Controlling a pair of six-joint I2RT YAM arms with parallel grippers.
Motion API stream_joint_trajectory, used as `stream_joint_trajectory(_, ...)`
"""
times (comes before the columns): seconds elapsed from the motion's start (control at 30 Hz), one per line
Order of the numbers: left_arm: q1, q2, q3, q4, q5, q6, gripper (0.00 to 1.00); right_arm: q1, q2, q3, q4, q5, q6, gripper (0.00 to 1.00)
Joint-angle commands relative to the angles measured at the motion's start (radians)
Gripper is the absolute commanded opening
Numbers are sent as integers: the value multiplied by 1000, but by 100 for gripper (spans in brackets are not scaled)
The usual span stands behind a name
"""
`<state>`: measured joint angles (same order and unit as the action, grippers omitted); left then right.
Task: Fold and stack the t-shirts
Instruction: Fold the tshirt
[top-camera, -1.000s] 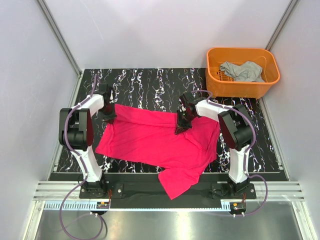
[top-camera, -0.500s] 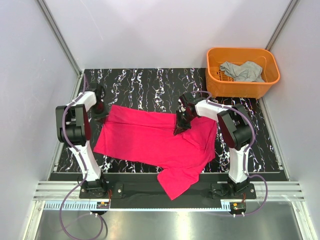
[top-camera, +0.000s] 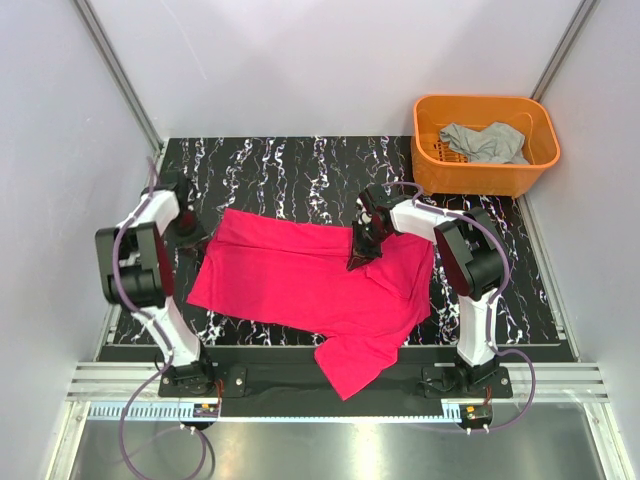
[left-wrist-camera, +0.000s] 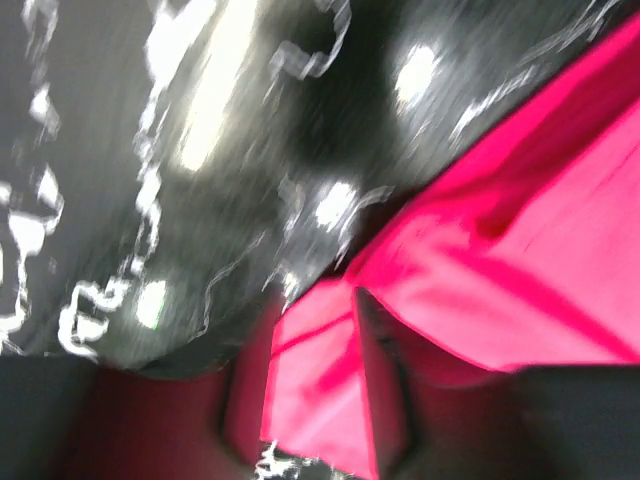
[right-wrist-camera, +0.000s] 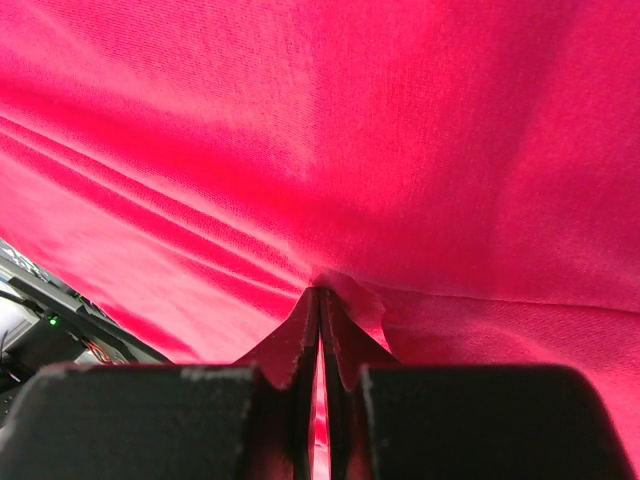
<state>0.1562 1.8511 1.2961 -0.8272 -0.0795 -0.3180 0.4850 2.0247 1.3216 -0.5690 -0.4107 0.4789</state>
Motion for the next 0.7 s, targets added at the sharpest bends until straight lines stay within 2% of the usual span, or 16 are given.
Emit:
stream_joint_trajectory(0.0, 58, -116, -82, -16, 76, -18, 36, -2, 23, 11, -17, 39, -25, 8)
stream_joint_trajectory(0.1, 98, -173, -153, -20, 148, -45, 33, -2, 31, 18, -14, 23, -16, 8)
stream_joint_trajectory(0.2, 121, -229, -216, -26, 162, -99, 45, -2, 28, 19, -12, 18, -11, 8)
stream_joint_trajectory(0.3, 149, -248, -268, -27, 167, -150, 42, -2, 19, 7, 1, 19, -10, 8)
stream_joint_trajectory(0.43, 167, -224, -273, -27, 182, -147, 37, -2, 17, -16, 30, 6, 1, 9)
stream_joint_trajectory(0.67, 174, -204, -308, -36, 133, -159, 38, 0, 19, -24, 49, -13, 7, 9)
